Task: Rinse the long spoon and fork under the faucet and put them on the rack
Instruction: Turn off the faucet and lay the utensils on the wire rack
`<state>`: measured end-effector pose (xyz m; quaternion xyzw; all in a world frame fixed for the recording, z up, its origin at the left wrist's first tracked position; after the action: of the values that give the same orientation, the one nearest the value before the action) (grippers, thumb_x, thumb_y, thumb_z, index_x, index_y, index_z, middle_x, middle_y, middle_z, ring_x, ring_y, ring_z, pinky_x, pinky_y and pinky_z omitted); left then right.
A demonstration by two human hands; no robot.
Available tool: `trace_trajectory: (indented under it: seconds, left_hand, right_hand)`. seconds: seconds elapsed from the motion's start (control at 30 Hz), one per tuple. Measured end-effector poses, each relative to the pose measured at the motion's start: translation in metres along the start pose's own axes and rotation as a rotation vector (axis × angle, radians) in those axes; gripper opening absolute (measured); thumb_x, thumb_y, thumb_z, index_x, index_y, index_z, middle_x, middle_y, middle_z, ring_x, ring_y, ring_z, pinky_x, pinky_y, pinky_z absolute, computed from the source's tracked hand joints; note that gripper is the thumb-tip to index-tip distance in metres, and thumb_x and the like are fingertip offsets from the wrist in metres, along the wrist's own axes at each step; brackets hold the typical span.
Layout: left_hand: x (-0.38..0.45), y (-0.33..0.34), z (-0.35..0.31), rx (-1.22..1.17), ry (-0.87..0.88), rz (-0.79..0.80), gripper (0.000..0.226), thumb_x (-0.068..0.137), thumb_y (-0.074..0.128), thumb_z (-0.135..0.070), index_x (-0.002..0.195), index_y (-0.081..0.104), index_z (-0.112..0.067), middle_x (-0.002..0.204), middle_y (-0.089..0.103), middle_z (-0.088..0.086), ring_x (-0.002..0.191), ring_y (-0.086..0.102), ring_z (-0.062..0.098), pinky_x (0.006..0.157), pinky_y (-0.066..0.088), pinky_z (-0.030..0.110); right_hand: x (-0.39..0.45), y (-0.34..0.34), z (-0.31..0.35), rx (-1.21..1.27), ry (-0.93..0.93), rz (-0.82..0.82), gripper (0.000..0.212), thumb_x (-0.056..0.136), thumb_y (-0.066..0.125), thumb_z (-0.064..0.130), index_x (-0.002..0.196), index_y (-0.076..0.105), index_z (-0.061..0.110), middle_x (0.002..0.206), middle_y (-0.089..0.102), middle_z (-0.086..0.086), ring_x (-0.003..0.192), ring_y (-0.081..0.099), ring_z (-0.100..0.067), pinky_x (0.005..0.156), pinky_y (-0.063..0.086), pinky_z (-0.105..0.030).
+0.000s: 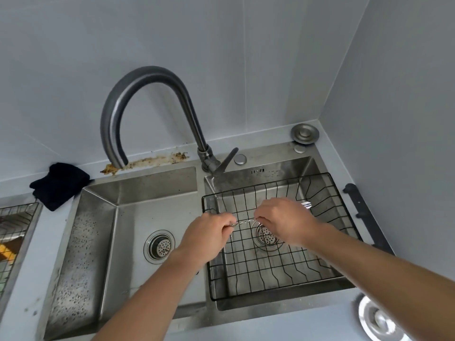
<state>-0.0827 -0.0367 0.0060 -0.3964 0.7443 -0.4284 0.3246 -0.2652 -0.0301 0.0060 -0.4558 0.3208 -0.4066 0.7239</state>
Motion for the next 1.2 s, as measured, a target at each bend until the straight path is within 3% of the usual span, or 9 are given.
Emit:
trace_trajectory:
  seconds: [0.13,0.3,0.5,0.8,0.9,1.2]
  left_hand:
    - [0.015,0.022,-0.006,0.023,-0.028,0.039,0.014,0.095,0.056,-0.027,0.099,0.069,-0.028,0.085,0.074,-0.01,0.075,0.067,0.011,0.07,0.057,0.033]
    - [0.033,0.045,-0.01,0.07,-0.059,0.082,0.015,0.095,0.054,-0.024,0.095,0.069,-0.023,0.088,0.073,-0.007,0.075,0.067,0.013,0.065,0.055,0.031]
    - [0.058,0.068,-0.006,0.122,-0.06,0.113,0.015,0.094,0.055,-0.02,0.092,0.07,-0.019,0.096,0.066,-0.003,0.083,0.065,0.017,0.065,0.053,0.029]
    - [0.085,0.094,0.001,0.143,-0.124,0.169,0.015,0.092,0.054,-0.014,0.084,0.067,-0.018,0.089,0.064,-0.001,0.077,0.062,0.021,0.056,0.044,0.027]
    - [0.093,0.101,0.003,0.157,-0.122,0.169,0.017,0.091,0.055,-0.012,0.081,0.067,-0.017,0.086,0.065,0.0,0.074,0.063,0.021,0.057,0.05,0.029]
    - [0.101,0.116,0.007,0.209,-0.108,0.193,0.025,0.091,0.052,-0.009,0.102,0.071,-0.021,0.096,0.067,0.001,0.085,0.067,0.024,0.065,0.054,0.032]
  right_hand:
    - [-0.005,0.011,-0.028,0.018,-0.009,0.022,0.015,0.094,0.055,0.019,0.091,0.069,0.015,0.079,0.063,0.0,0.072,0.058,-0.023,0.066,0.045,-0.033]
    - [-0.004,0.029,-0.048,0.032,0.012,0.059,0.022,0.098,0.049,0.024,0.105,0.069,0.017,0.093,0.067,0.002,0.086,0.061,-0.02,0.079,0.047,-0.033]
    - [0.005,0.049,-0.067,0.014,0.002,0.072,0.019,0.097,0.052,0.019,0.108,0.068,0.014,0.094,0.064,-0.001,0.086,0.06,-0.019,0.07,0.038,-0.026]
    - [0.018,0.075,-0.094,-0.06,0.064,0.105,0.034,0.09,0.054,0.005,0.12,0.064,0.016,0.106,0.064,-0.004,0.102,0.056,-0.026,0.085,0.04,-0.037]
    - [0.022,0.08,-0.101,-0.081,0.096,0.115,0.031,0.09,0.052,0.005,0.117,0.064,0.015,0.108,0.064,-0.004,0.104,0.055,-0.024,0.086,0.038,-0.035]
    - [0.025,0.092,-0.109,-0.089,0.124,0.133,0.029,0.089,0.052,0.003,0.114,0.064,0.012,0.109,0.063,-0.005,0.104,0.055,-0.025,0.086,0.039,-0.036]
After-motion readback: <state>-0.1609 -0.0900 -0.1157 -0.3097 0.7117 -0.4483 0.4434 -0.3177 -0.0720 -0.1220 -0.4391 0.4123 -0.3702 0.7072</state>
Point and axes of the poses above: each hand's wrist, its own x-axis towards the middle knuckle, its own y-axis out of the palm, z = x × y, the point moved 4 cm from there along x, towards the middle knuckle
